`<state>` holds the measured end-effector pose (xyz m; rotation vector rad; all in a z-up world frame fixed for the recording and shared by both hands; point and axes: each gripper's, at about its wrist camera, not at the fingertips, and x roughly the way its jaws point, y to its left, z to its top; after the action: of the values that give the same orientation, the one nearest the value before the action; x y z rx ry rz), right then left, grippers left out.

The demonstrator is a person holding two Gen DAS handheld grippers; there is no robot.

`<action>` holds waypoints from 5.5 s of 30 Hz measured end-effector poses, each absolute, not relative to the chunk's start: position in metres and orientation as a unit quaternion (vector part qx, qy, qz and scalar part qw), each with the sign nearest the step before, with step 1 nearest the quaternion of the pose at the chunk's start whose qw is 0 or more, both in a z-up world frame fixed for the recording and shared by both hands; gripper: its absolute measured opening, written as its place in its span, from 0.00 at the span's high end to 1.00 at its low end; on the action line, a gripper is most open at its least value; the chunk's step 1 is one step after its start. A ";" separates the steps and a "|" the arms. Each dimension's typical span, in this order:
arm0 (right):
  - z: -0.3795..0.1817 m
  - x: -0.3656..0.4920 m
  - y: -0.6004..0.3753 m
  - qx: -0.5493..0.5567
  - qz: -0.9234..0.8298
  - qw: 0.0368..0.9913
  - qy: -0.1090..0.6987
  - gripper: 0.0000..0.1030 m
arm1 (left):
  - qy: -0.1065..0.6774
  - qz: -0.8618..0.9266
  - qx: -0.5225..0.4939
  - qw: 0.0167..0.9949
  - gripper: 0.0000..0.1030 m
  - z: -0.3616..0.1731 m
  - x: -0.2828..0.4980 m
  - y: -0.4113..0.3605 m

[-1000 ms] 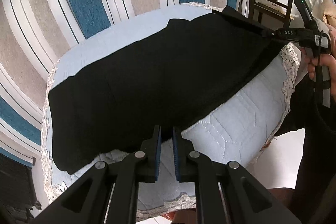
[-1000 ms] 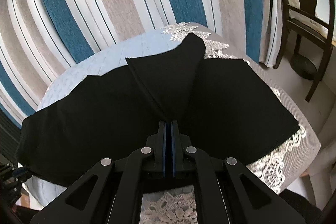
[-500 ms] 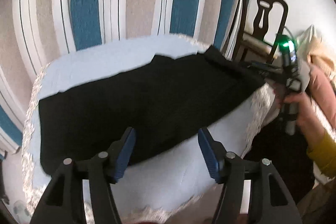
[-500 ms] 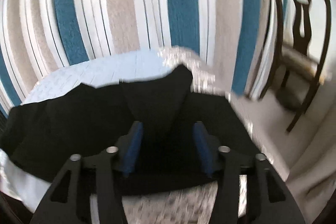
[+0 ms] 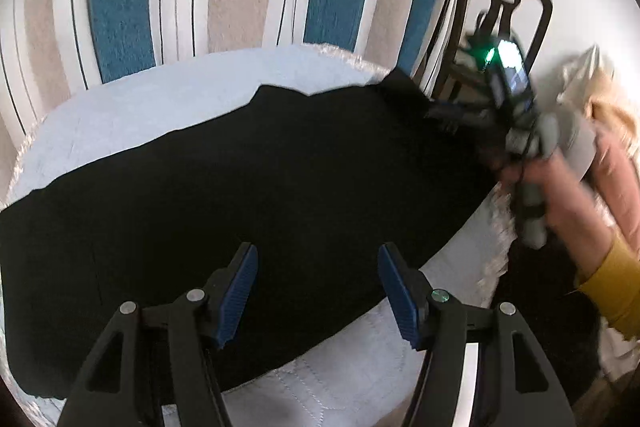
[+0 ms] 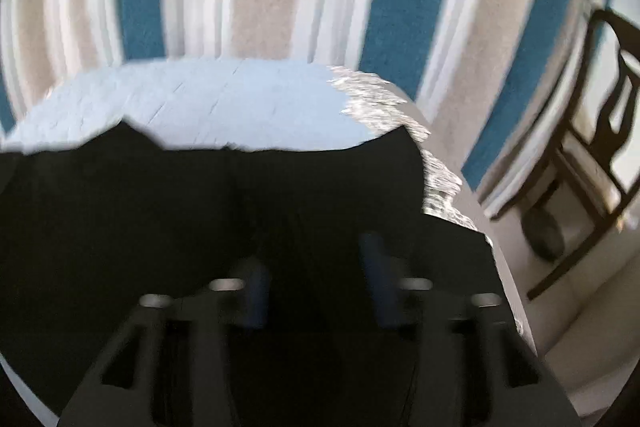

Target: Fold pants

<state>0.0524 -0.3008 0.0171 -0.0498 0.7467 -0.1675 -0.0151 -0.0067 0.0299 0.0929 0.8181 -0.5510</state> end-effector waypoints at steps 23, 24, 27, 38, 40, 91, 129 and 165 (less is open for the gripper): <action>0.009 -0.047 -0.398 0.268 -0.131 0.902 0.311 0.98 | 0.400 -0.308 0.067 0.861 0.37 0.022 -0.024 -0.028; 0.008 -0.049 -0.402 0.278 -0.131 0.900 0.308 0.98 | 0.399 -0.310 0.066 0.860 0.37 0.022 -0.024 -0.029; 0.006 -0.055 -0.410 0.302 -0.143 0.893 0.301 0.98 | 0.397 -0.319 0.074 0.857 0.37 0.022 -0.026 -0.035; 0.033 -0.091 -0.363 0.170 -0.169 0.931 0.276 0.87 | 0.383 -0.328 0.077 0.860 0.37 0.030 -0.035 -0.032; 0.041 -0.084 -0.337 0.121 -0.121 0.948 0.268 0.78 | 0.378 -0.322 0.073 0.865 0.37 0.032 -0.035 -0.031; 0.026 -0.042 -0.220 -0.067 0.159 0.934 0.314 0.66 | 0.386 -0.175 0.067 0.903 0.34 0.033 -0.025 -0.005; 0.005 -0.062 -0.174 -0.100 0.205 0.917 0.327 0.66 | 0.400 -0.163 0.070 0.899 0.33 0.027 -0.004 -0.018; -0.006 -0.097 -0.419 0.253 0.000 0.911 0.324 0.61 | 0.394 -0.259 0.129 0.873 0.32 0.016 -0.001 -0.104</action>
<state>-0.0966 -0.4187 -0.0065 0.5224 0.6681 -0.0003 -0.0014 -0.1039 0.0158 0.2699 0.8228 -0.5403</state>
